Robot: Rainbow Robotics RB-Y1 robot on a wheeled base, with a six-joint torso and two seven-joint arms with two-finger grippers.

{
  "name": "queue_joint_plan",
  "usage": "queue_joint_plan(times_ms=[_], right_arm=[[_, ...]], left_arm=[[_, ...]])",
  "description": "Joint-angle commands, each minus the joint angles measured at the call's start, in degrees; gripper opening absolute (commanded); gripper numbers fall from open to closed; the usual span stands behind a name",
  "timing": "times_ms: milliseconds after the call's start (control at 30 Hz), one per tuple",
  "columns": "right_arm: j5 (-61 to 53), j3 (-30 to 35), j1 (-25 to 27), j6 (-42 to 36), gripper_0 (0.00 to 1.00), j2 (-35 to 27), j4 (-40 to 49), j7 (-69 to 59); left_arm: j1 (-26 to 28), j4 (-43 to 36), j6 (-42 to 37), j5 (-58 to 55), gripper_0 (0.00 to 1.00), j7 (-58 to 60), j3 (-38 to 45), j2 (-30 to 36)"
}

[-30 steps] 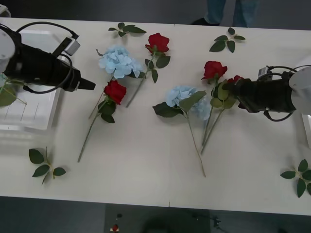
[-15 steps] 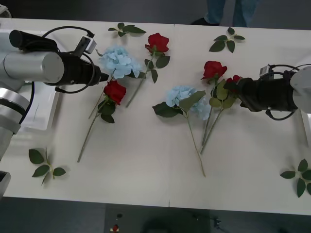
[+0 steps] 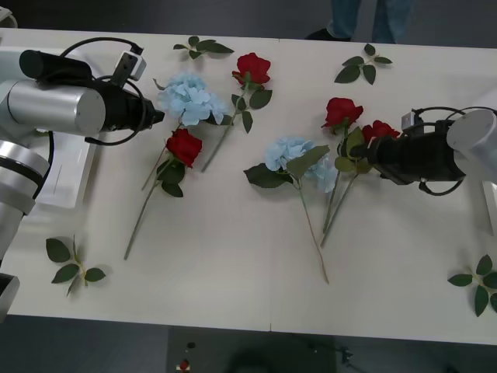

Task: Put the red flowers into the right box and the blue flowers into the left box

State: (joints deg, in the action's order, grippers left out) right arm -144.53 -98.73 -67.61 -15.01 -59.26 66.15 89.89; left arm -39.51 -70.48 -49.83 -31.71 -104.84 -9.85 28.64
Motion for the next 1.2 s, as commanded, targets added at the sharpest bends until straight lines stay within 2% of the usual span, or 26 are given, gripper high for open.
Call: queue_joint_plan(times_ms=[33,200,333,567,733,1067,1100,1200], right_arm=[[6.5,4.3,-2.1,-6.5,1.00,-2.3,-1.4,2.5],[13.1,14.9,1.1,-18.3,1.00,-5.4,-1.5,10.1],[22.1,22.6,3.5,-26.3,1.00,-5.4,-2.4,12.6],[33.0,24.7,3.6,-29.0,1.00,-1.2,-6.0,10.5],[38.1,24.9,3.6,-29.2,1.00,1.9,-8.9,2.9],[33.2,25.6,3.6,-30.4,1.00,5.7,-14.3,-10.6],[33.2,25.6,3.6,-30.4,1.00,6.1,-14.7,-11.2],[33.3,25.6,3.6,-30.0,1.00,7.4,-16.8,-12.5]], left_arm=[[-2.1,-0.9,0.5,4.9,1.00,3.9,1.0,-2.6],[-2.0,1.1,1.0,6.6,1.00,4.6,1.0,-4.2],[-2.0,2.7,1.1,7.6,1.00,4.6,0.9,-5.7],[-1.0,4.1,1.4,9.6,1.00,4.6,0.9,-7.6],[1.2,4.3,4.0,12.0,1.00,4.7,-0.5,-8.9],[3.1,4.7,5.0,16.7,1.00,6.7,-3.7,-10.9],[3.0,5.0,4.9,16.7,0.97,6.8,-4.1,-11.1],[3.1,5.4,5.0,16.6,0.69,7.5,-4.9,-11.3]])
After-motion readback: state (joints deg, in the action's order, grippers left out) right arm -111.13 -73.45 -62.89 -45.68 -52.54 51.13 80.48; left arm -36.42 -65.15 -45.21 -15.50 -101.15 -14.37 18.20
